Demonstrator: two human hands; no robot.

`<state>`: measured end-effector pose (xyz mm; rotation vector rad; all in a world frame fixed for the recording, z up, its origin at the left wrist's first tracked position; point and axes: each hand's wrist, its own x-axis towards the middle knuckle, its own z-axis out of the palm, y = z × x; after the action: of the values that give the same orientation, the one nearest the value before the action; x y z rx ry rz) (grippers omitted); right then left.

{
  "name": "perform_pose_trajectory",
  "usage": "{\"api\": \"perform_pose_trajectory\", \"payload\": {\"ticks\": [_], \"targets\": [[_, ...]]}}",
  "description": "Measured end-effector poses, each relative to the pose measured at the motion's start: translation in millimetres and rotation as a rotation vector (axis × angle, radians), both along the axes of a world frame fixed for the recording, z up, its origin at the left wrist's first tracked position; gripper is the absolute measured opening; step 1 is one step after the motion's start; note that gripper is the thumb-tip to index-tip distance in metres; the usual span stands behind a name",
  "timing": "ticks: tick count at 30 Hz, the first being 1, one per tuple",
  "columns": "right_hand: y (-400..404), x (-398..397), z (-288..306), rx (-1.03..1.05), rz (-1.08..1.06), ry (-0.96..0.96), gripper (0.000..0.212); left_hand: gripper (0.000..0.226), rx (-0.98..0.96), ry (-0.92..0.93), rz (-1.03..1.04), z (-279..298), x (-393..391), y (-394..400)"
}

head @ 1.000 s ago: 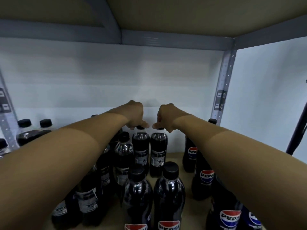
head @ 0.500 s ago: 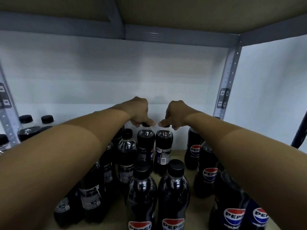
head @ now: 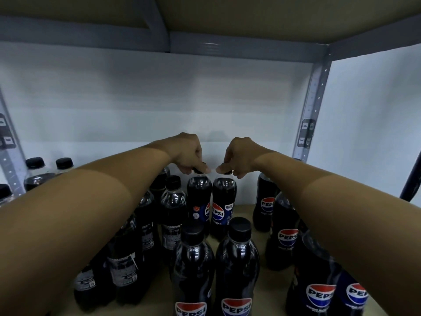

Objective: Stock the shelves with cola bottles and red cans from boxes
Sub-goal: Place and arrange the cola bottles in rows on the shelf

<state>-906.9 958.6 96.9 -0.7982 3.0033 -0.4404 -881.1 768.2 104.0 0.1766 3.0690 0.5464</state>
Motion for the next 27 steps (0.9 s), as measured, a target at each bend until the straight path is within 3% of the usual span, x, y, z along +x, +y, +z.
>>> {"api": "perform_pose_trajectory", "payload": {"ticks": [4, 8, 12, 17, 27], "targets": [[1.3, -0.5, -1.0, -0.012, 0.061, 0.009, 0.021, 0.026, -0.01, -0.005, -0.053, 1.2, 1.6, 0.3], [7.5, 0.8, 1.3, -0.07, 0.117, -0.059, 0.032, 0.035, -0.067, 0.002, -0.135, 4.5, 7.0, -5.3], [9.2, -1.5, -3.4, -0.123, 0.052, -0.111, 0.047, 0.04, 0.029, -0.027, -0.122, 2.8, 8.6, -5.6], [4.4, 2.0, -5.1, -0.089, 0.025, -0.024, 0.03, 0.035, 0.055, -0.086, -0.038, -1.4, 8.7, -2.7], [8.2, 5.2, -4.8, -0.05, 0.063, 0.018, 0.019, 0.023, 0.072, -0.072, -0.083, -5.2, 9.6, -4.1]]}}
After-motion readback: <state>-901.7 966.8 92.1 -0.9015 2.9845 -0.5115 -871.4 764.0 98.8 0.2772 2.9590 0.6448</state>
